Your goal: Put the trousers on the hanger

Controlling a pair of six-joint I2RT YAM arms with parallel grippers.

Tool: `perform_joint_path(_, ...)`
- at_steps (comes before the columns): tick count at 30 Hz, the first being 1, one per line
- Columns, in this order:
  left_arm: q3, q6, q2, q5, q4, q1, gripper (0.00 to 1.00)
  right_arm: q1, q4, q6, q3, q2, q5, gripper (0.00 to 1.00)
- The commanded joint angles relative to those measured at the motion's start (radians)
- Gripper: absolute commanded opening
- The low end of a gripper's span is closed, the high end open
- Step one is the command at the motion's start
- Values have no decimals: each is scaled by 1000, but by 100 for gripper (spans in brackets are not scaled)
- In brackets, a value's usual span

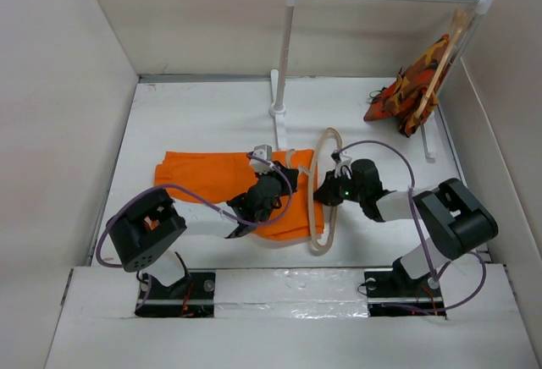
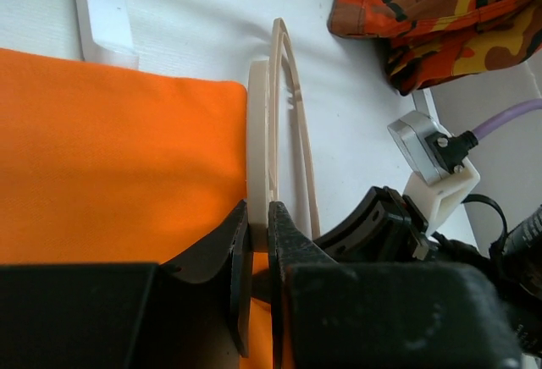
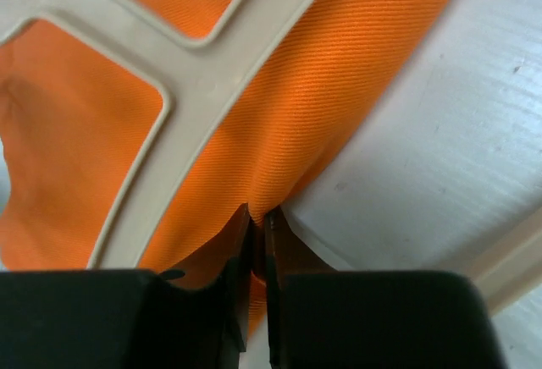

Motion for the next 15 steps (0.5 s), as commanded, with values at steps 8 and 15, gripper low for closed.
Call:
perform_joint_path(8,-48,120,-118,-92,-20,20,0,-61,-224,-63,-14,-352,105,0)
perform_joint_path(15,-103,143,-186,-108,-63,40,0,-260,-423,-146,-36,-578,96,0)
